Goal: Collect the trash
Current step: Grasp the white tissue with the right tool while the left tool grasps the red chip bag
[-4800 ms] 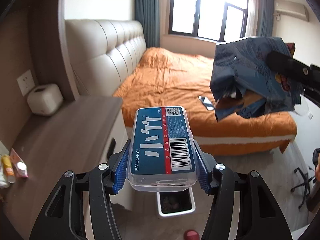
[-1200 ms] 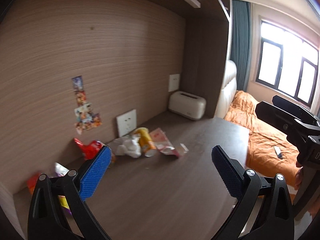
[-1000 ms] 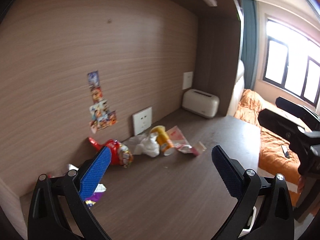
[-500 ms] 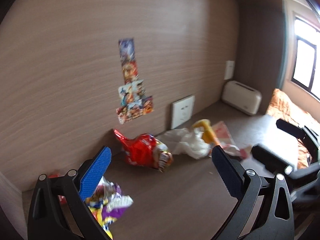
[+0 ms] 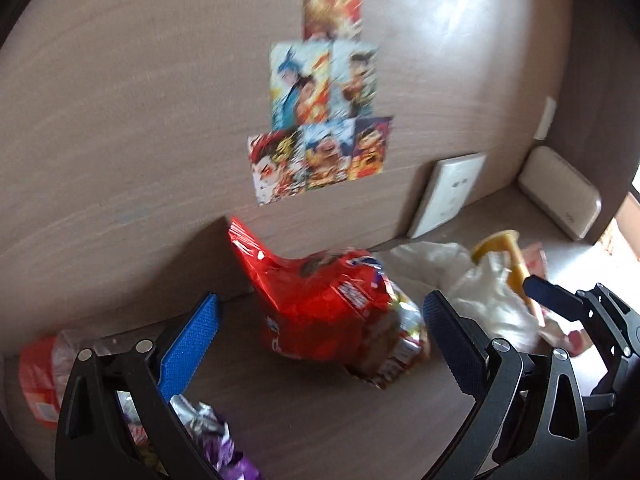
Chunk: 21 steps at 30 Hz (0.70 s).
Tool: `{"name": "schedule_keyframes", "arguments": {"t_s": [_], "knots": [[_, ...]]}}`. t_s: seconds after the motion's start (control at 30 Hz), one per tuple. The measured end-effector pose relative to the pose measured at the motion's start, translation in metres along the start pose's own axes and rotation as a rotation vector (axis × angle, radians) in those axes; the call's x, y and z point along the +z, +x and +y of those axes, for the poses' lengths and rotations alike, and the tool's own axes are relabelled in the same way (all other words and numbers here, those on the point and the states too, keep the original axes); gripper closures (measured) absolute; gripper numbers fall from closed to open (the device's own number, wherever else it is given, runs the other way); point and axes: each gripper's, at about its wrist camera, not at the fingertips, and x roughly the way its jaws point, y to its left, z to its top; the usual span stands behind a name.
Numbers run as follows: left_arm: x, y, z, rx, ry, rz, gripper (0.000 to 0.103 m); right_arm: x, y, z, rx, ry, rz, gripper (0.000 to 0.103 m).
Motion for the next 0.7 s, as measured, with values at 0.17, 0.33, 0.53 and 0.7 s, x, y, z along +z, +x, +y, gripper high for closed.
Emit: {"name": "schedule_keyframes", "arguments": {"t_s": [0.17, 0.33, 0.53, 0.7], "knots": [[0.001, 0.016, 0.005, 0.029, -0.014, 0.023, 0.005, 0.005, 0.016, -0.002, 0.005, 0.008, 0.040, 0.041], [-0.002, 0.030, 0.007, 0.048, -0.023, 0.064, 0.025, 0.010, 0.031, -0.011, 0.044, 0.029, 0.089, 0.078], [-0.007, 0.017, -0.005, 0.036, 0.007, 0.045, 0.041, 0.010, 0.024, -0.019, 0.089, 0.063, 0.067, 0.094], [-0.001, -0.021, -0.009, 0.029, 0.029, -0.007, 0.043, 0.018, -0.023, -0.022, 0.102, 0.085, -0.036, 0.094]]}}
